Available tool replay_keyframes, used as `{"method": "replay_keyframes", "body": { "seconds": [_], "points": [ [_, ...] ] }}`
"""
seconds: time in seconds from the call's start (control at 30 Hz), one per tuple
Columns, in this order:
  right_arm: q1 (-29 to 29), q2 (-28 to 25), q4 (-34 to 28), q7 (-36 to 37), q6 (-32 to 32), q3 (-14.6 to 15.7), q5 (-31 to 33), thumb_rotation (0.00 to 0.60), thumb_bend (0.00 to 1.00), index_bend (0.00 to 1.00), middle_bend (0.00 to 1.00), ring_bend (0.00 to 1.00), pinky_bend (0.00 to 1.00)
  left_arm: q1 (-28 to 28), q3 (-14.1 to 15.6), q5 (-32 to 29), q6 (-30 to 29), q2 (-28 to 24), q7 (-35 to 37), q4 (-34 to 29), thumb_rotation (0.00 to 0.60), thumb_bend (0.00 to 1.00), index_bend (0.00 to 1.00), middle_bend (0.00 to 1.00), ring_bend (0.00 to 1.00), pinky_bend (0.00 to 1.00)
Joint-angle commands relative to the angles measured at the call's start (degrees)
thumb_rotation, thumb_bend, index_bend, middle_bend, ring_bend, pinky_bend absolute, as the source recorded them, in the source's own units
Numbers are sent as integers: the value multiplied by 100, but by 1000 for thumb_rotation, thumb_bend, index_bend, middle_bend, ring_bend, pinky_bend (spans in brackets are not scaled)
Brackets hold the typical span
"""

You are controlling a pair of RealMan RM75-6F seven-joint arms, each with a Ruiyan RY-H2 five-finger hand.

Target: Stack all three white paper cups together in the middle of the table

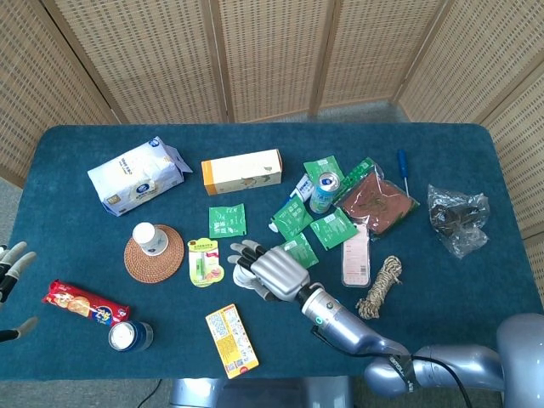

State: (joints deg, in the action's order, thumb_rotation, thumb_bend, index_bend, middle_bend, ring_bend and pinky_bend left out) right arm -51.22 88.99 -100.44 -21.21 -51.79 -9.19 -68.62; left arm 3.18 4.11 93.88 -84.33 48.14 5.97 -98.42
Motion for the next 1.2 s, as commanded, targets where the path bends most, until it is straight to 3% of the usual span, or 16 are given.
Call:
{"method": "replay_keyframes", "body": {
  "seconds": [0.03, 0.27, 0.63, 0.93, 1.2],
  "points": [
    [-16, -13, -47, -27, 53, 16, 77, 600, 602, 121, 0, 12, 671, 3, 1, 2, 6, -3, 5, 3, 600, 232, 0, 0, 0, 0],
    [-48, 16, -69, 20, 92, 24, 91, 600, 584, 36, 0, 0, 448, 4, 0, -3, 11, -2, 9, 9, 600, 232, 0, 0, 0, 0],
    [30, 20, -7, 246, -104, 23, -249, 600, 580, 15, 0, 0, 234, 4, 2, -3, 19, 5, -7, 7, 600, 232, 0, 0, 0, 0],
    [186, 7, 212, 325, -367, 199, -758, 600, 577, 66, 0, 0, 193, -2, 10, 12, 9, 3, -4, 5, 600, 232, 0, 0, 0, 0],
    [524, -315, 224, 572, -715, 426, -1134, 600, 573, 122, 0, 0, 190, 1, 2, -18, 23, -3, 28, 19, 600, 232, 0, 0, 0, 0]
  ]
}}
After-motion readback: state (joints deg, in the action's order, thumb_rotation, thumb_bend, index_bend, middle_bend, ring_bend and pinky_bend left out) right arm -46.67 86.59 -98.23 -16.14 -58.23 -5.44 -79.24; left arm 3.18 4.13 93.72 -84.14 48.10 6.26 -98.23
